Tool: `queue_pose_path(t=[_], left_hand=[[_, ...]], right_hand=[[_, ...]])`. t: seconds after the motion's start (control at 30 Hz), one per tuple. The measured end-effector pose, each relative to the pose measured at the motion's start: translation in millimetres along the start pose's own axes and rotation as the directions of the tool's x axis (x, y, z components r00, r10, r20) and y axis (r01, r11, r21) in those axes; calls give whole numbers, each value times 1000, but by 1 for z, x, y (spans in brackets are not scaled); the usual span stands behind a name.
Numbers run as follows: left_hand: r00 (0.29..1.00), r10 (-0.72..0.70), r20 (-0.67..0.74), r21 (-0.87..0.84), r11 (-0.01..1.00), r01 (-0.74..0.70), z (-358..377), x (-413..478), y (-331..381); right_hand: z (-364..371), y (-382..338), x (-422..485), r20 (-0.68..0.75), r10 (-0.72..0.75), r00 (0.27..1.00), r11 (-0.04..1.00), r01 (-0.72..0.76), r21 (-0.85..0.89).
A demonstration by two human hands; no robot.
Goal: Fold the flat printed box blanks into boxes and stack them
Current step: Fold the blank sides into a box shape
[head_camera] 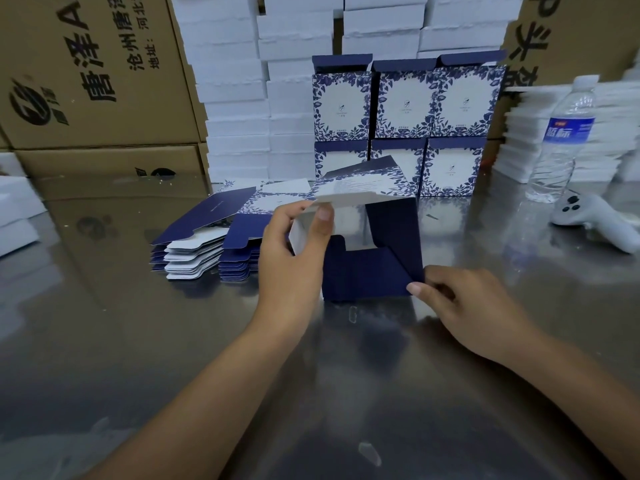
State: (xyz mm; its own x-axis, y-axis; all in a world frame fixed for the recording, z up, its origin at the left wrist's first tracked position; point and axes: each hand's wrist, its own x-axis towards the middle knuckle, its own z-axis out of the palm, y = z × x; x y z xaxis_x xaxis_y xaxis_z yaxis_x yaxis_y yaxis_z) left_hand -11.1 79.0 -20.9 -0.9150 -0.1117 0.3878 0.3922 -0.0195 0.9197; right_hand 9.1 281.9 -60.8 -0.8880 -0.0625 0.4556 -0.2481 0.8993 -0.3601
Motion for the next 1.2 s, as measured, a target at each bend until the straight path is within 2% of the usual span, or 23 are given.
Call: queue_pose_path(t=[0.13, 0.23, 0.3, 0.33, 0.4, 0.5, 0.57, 0.67, 0.73, 0.8, 0.93, 1.13, 1.2], left_hand=[[999, 31, 8, 43, 999, -32, -1, 1, -1], [993, 93, 70, 98, 990, -100, 0, -1, -4], [985, 136, 106, 139, 979, -150, 2, -3, -7], [980, 157, 121, 152, 973, -175, 3, -3, -9], [968, 201, 150, 167, 960, -225, 4, -4, -12], [950, 235, 205, 199, 940, -276, 5, -4, -18], [935, 237, 264, 204, 934, -294, 4, -3, -20], [889, 246, 387, 136, 938, -319, 1, -4, -23], [869, 223, 441, 74, 956, -283, -1, -3, -25], [871, 216, 441, 42, 965, -260, -1, -2, -26], [879, 262, 398, 102, 940, -327, 1, 1, -29], [919, 209, 334, 361, 872, -330, -1, 3, -37], [913, 253, 321, 435, 817, -379, -1, 2, -35]], right_hand=[[-9, -5, -1, -20, 88, 996, 988, -90, -126], [-13, -8, -1, -112, 109, 988, 972, -130, -198], [-14, -11, -1, -216, 95, 972, 979, -130, -155], [-14, -14, -1, -277, 86, 957, 992, -109, -68], [-16, -20, 1, -400, 8, 917, 996, 28, 85], [-19, -24, 1, -464, -167, 870, 979, 201, 24], [-21, -26, 2, -450, -195, 871, 975, 221, 5], [-27, -28, 3, -459, -127, 879, 973, 201, 115], [-32, -26, 4, -488, -114, 865, 972, 198, 124], [-36, -24, 4, -534, -96, 840, 967, 205, 149], [-37, -25, 3, -586, -40, 809, 953, 207, 222], [-36, -30, 1, -591, -44, 805, 945, 226, 236], [-35, -32, 1, -598, -66, 799, 942, 248, 227]])
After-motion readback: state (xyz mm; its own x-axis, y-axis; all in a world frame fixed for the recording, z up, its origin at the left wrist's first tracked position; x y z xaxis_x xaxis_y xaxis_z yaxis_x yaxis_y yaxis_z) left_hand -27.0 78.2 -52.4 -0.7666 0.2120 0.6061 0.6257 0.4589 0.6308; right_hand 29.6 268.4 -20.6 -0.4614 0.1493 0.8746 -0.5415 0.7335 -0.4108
